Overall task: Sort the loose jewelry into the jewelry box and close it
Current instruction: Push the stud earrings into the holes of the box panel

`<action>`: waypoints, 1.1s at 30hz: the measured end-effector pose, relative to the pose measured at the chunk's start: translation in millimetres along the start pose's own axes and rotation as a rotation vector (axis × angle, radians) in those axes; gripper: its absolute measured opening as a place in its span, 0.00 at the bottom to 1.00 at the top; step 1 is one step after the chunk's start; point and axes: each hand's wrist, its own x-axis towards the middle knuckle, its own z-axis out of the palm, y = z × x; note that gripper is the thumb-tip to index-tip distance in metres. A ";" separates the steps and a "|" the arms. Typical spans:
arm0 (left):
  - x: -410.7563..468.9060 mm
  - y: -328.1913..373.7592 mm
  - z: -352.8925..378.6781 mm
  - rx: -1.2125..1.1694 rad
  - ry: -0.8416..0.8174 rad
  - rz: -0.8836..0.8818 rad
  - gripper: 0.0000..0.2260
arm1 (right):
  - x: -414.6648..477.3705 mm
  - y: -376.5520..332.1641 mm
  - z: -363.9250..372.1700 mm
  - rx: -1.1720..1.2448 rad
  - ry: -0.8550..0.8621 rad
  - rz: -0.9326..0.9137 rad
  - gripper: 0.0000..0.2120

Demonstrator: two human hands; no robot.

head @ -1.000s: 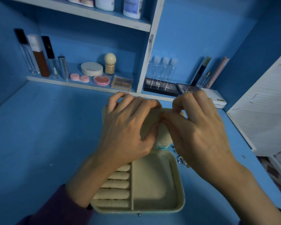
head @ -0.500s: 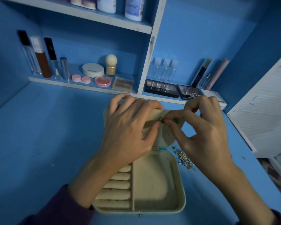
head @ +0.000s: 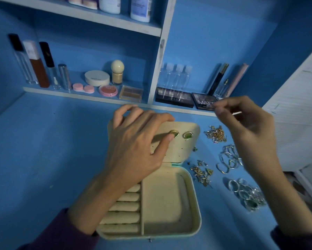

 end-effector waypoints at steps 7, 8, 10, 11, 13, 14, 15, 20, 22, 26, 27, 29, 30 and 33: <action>0.8 -1.3 0.7 0.010 0.008 0.009 0.08 | 17.6 63.9 -17.6 -0.434 -0.520 0.164 0.07; 0.7 -1.4 0.6 0.011 0.008 0.009 0.08 | 16.1 71.3 -16.2 -0.473 -0.563 0.133 0.07; 0.8 -1.4 0.6 0.012 0.003 0.007 0.08 | 12.4 82.1 -12.1 -0.526 -0.615 0.074 0.06; 0.9 -1.6 0.4 0.013 0.000 0.006 0.08 | 11.3 86.2 -10.0 -0.542 -0.624 0.058 0.05; 1.1 -2.0 0.4 0.015 -0.006 0.007 0.08 | 10.5 93.0 -6.9 -0.564 -0.616 0.040 0.05; 1.1 -2.2 0.3 0.016 -0.009 0.007 0.08 | 10.7 95.7 -5.5 -0.569 -0.606 0.037 0.05; 1.2 -2.4 0.3 0.018 -0.012 0.007 0.08 | 10.9 97.9 -4.4 -0.570 -0.596 0.038 0.06; 1.0 -2.9 0.7 0.018 -0.005 0.004 0.08 | 15.1 100.7 -1.5 -0.564 -0.593 0.025 0.06; 1.1 -2.7 0.9 0.017 -0.002 0.008 0.08 | 17.1 99.6 -1.8 -0.561 -0.611 0.016 0.06; 1.2 -3.0 0.5 0.017 -0.003 0.013 0.08 | 19.0 100.2 -2.3 -0.571 -0.640 -0.012 0.07; 1.2 -3.1 0.6 0.016 -0.005 0.012 0.08 | 19.4 100.4 -2.4 -0.571 -0.648 -0.016 0.07; 1.2 -3.3 0.7 0.015 -0.008 0.009 0.08 | 20.5 100.6 -2.3 -0.571 -0.663 -0.024 0.07; 1.2 -3.3 0.8 0.014 -0.009 0.008 0.08 | 21.1 100.5 -2.3 -0.573 -0.673 -0.030 0.07; 1.2 -3.0 0.6 0.013 -0.013 0.007 0.08 | 22.5 100.5 -2.5 -0.585 -0.695 -0.044 0.06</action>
